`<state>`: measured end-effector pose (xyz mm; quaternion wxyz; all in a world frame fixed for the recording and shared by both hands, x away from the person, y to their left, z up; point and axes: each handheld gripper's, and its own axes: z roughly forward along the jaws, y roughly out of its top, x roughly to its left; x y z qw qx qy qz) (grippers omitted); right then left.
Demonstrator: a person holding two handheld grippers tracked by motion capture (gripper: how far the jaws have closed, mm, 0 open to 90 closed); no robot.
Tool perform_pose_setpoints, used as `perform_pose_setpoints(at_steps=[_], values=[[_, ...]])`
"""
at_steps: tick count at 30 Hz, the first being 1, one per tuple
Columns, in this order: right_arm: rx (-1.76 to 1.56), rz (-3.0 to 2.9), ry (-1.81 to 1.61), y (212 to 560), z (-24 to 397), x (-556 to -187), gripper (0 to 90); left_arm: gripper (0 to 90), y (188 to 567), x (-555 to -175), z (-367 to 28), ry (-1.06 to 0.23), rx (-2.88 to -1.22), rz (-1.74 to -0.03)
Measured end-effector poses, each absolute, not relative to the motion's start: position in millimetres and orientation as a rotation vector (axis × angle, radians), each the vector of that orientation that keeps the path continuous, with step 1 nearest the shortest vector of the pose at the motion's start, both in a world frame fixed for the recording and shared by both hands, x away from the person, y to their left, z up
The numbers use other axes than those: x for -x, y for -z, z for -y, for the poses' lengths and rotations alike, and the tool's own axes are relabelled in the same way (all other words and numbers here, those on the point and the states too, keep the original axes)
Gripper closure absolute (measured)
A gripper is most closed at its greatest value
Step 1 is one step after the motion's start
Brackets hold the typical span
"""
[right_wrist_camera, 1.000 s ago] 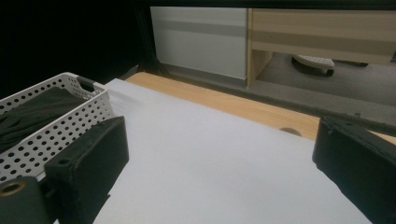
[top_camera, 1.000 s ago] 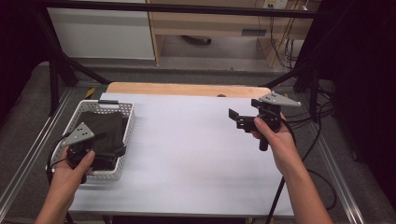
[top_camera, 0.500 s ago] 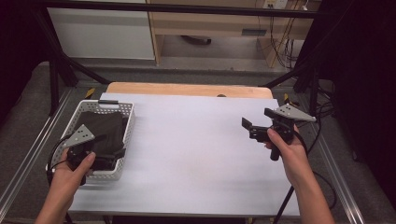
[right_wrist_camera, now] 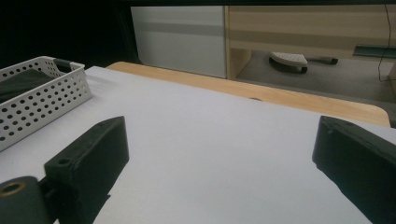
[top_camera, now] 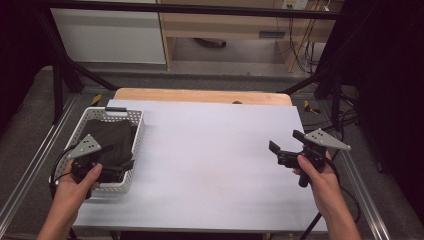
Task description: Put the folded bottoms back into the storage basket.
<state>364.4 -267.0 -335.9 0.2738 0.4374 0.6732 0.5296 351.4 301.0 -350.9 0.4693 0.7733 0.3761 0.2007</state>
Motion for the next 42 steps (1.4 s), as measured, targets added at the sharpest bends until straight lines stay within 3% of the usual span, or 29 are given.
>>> perform_pose_setpoints(at_steps=[27,42], values=[[-1.247,-1.806,-1.454,390,286,-329,5.1,4.4,357,-351,-298,-0.485,-1.913,-0.92],[-1.252,-1.902,-1.439,415,266,-327,5.0,4.4,360,-350,-295,-0.476,-1.922,-0.917]])
